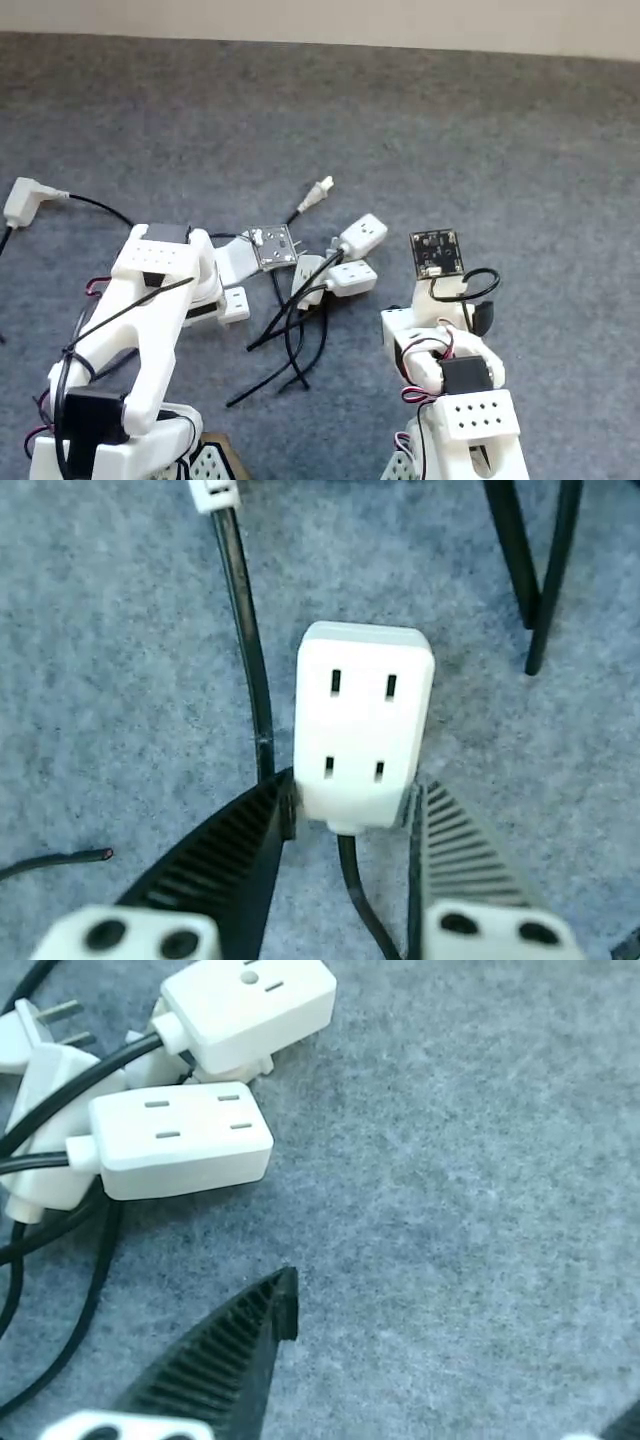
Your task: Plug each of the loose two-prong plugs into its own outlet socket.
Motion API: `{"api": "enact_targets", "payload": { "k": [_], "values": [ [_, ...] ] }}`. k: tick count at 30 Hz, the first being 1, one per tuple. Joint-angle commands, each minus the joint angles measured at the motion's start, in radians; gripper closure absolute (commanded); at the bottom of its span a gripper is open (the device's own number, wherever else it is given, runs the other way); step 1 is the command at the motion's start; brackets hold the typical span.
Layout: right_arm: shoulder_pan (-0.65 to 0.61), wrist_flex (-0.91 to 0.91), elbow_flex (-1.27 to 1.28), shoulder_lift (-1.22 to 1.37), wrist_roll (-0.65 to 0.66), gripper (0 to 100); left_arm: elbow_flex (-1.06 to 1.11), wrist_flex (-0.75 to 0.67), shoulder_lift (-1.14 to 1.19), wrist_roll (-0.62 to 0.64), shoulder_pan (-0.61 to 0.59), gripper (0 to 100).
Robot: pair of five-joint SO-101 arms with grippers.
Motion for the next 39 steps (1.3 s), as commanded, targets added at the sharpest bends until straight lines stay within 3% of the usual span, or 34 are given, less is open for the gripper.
{"api": "enact_targets", "payload": {
  "k": [1, 7, 14, 20, 22, 26, 30, 39],
  "values": [
    [0.004, -0.016, -0.007, -0.013, 0.012, 50.5, -0.010, 0.000, -0.013, 0.003, 0.019, 79],
    [0.004, -0.016, -0.007, -0.013, 0.012, 50.5, -0.059, 0.080, -0.013, -0.032, 0.033, 79],
    [0.004, -0.016, -0.007, -0.013, 0.012, 50.5, -0.302, 0.187, -0.013, 0.011, -0.071, 79],
    [0.004, -0.016, -0.007, -0.012, 0.012, 50.5, -0.389, 0.227, -0.008, 0.018, -0.087, 79],
    [0.004, -0.012, -0.008, -0.010, 0.012, 50.5, -0.398, 0.192, -0.004, 0.092, -0.099, 79],
    [-0.002, 0.008, -0.045, -0.007, 0.014, 50.5, -0.397, 0.031, -0.004, 0.358, -0.150, 79],
    [-0.120, 0.134, -0.228, 0.064, 0.006, 50.5, -0.406, -0.069, -0.004, 0.565, -0.231, 79],
    [-0.320, 0.269, -0.872, 0.731, -0.043, 50.5, -0.406, -0.166, -0.001, 0.609, -0.507, 79]
  ]
}}
